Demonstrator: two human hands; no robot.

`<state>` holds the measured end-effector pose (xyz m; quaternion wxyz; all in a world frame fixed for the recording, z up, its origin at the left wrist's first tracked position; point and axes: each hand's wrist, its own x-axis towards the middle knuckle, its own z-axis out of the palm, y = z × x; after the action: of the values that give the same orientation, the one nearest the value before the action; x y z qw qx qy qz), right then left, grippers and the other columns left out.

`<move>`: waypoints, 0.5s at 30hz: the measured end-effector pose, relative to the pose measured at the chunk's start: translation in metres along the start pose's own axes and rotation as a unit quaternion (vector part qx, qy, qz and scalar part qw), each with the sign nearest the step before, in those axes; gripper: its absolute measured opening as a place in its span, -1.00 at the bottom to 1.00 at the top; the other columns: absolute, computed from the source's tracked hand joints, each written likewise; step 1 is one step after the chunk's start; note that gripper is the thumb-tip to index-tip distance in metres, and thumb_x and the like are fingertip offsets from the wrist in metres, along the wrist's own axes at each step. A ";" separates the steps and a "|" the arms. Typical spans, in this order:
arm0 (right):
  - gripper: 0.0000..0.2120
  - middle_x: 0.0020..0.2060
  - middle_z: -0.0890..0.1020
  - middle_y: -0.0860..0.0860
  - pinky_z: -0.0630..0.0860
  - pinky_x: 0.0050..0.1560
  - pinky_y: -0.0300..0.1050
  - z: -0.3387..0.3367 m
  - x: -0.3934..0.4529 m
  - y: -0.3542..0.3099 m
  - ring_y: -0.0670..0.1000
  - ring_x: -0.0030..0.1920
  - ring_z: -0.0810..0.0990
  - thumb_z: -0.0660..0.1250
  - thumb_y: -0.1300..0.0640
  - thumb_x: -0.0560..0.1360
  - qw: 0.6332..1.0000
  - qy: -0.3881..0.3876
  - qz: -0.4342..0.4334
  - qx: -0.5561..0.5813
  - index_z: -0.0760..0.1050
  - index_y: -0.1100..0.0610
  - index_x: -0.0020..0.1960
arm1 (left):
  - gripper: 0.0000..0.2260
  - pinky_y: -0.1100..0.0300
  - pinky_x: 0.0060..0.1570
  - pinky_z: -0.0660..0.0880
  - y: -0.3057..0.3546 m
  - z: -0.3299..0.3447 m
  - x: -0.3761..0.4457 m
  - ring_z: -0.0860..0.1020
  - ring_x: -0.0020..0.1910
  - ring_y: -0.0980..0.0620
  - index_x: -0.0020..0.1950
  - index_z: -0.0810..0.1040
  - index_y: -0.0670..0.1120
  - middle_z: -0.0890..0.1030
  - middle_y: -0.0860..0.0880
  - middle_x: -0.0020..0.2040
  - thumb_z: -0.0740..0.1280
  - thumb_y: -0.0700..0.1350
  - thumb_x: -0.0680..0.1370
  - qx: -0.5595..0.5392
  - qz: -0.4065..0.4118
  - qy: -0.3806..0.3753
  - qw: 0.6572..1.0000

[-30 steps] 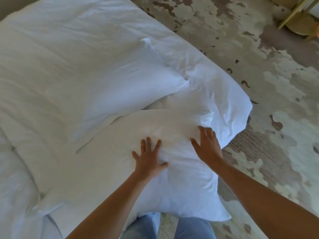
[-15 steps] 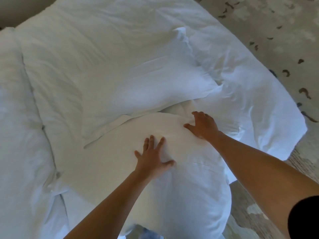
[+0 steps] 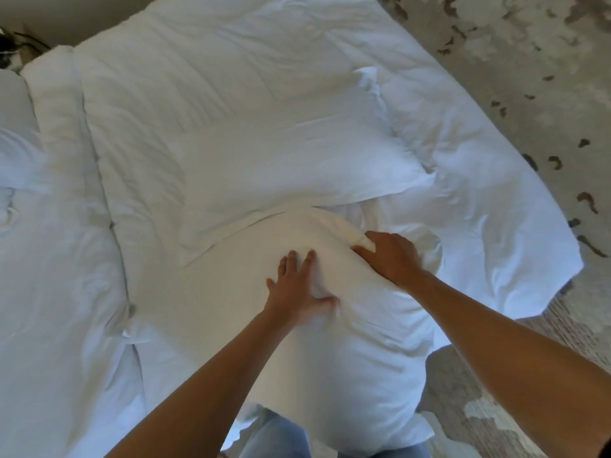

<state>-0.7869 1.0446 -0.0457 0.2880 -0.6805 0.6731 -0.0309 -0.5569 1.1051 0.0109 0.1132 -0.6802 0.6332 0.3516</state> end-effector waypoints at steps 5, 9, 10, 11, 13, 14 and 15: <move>-0.60 -0.37 0.63 -0.07 0.53 -0.13 0.00 -0.069 -0.036 -0.062 0.14 -0.17 0.66 0.32 -0.37 0.53 0.998 0.043 -0.036 0.031 0.51 -0.10 -0.29 | -0.04 -0.32 0.55 0.08 -0.006 -0.068 -0.027 -0.12 0.67 -0.08 0.65 -0.03 0.19 -0.11 -0.07 0.70 0.29 0.50 0.38 -0.036 0.069 0.043 0.996; -0.66 -0.30 0.71 -0.03 0.58 -0.01 0.03 -0.117 -0.068 -0.111 0.07 -0.16 0.70 0.35 -0.30 0.58 0.990 0.098 -0.098 0.008 0.69 -0.06 -0.08 | -0.02 -0.26 0.58 0.08 -0.015 -0.121 -0.041 -0.13 0.68 -0.03 0.66 0.00 0.19 -0.07 -0.04 0.70 0.33 0.49 0.36 -0.039 0.114 0.027 0.992; -0.70 -0.27 0.73 -0.02 0.57 -0.02 0.00 -0.126 -0.077 -0.121 0.07 -0.16 0.71 0.38 -0.26 0.58 0.986 0.123 -0.116 0.008 0.71 -0.06 -0.03 | 0.01 -0.24 0.58 0.08 -0.016 -0.132 -0.044 -0.12 0.67 -0.02 0.66 -0.01 0.19 -0.06 -0.03 0.70 0.35 0.49 0.34 -0.037 0.126 0.023 0.991; -0.73 -0.25 0.75 -0.02 0.57 -0.04 -0.03 -0.137 -0.086 -0.131 0.07 -0.16 0.73 0.41 -0.23 0.57 0.981 0.149 -0.128 0.007 0.73 -0.06 0.00 | 0.03 -0.22 0.59 0.08 -0.016 -0.142 -0.047 -0.09 0.67 -0.02 0.66 -0.01 0.19 -0.04 -0.02 0.70 0.36 0.50 0.32 -0.034 0.139 0.026 0.989; -0.76 -0.21 0.77 -0.04 0.58 -0.06 -0.06 -0.160 -0.105 -0.146 0.04 -0.15 0.74 0.45 -0.20 0.56 0.975 0.182 -0.128 0.011 0.75 -0.06 0.02 | 0.04 -0.16 0.58 0.14 -0.014 -0.159 -0.054 0.02 0.66 -0.04 0.66 0.05 0.17 0.05 -0.01 0.68 0.37 0.52 0.30 -0.031 0.171 0.040 0.984; -0.77 -0.21 0.77 -0.05 0.58 -0.07 -0.06 -0.171 -0.114 -0.150 0.02 -0.16 0.73 0.46 -0.20 0.55 0.974 0.190 -0.123 0.018 0.75 -0.07 0.02 | 0.02 -0.14 0.55 0.21 -0.011 -0.164 -0.057 0.11 0.64 -0.05 0.64 0.11 0.15 0.13 -0.01 0.65 0.36 0.52 0.30 -0.036 0.190 0.051 0.980; -0.79 -0.22 0.77 -0.07 0.58 -0.09 -0.06 -0.181 -0.124 -0.152 0.01 -0.17 0.73 0.47 -0.18 0.55 0.973 0.196 -0.119 0.024 0.76 -0.07 0.01 | -0.01 -0.12 0.50 0.29 -0.007 -0.168 -0.059 0.20 0.60 -0.06 0.61 0.17 0.12 0.21 0.01 0.61 0.35 0.52 0.30 -0.044 0.210 0.063 0.975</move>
<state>-0.7390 1.0858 0.2135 0.1607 -0.7293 0.6297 -0.2140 -0.4907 1.0519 0.1682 -0.0331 -0.5572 0.7515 0.3516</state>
